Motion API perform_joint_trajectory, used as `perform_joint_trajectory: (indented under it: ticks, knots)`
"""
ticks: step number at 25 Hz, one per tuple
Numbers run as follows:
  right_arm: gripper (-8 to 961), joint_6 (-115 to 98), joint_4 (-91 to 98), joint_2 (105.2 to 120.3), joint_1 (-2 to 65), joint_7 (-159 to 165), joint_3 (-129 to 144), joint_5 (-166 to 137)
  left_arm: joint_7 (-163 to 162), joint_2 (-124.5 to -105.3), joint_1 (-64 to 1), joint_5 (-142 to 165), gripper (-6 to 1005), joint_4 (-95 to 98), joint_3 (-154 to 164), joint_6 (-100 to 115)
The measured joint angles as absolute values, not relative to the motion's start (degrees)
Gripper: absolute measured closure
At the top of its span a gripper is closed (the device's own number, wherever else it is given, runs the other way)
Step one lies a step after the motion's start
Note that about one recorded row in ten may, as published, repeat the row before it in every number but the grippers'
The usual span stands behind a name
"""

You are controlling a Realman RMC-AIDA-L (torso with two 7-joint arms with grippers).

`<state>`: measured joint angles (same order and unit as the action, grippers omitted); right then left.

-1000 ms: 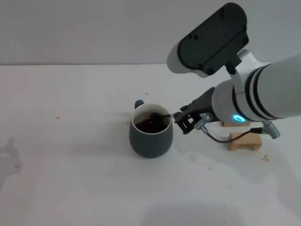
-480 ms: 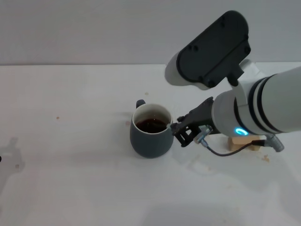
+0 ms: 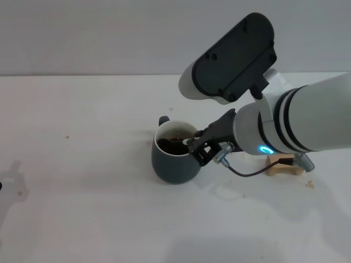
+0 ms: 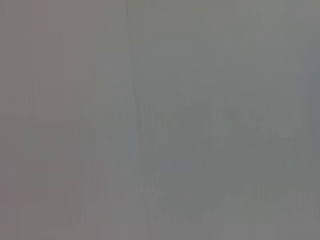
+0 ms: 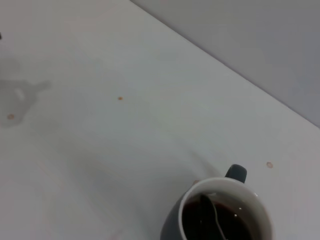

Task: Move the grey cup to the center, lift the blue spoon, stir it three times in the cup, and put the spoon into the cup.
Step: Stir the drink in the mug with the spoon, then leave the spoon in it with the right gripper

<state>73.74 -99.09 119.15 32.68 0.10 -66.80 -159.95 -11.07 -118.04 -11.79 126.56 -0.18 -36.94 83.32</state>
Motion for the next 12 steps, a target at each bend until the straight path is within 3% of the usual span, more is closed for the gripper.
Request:
perform_joint_trajectory:
  ticks: [12]
  knots:
    - [832,73.67,-96.28,118.88,32.91,-1.14,-68.84,-160.46,-11.07,-118.13,-11.78,126.56,1001,-0.18,-36.89,83.32]
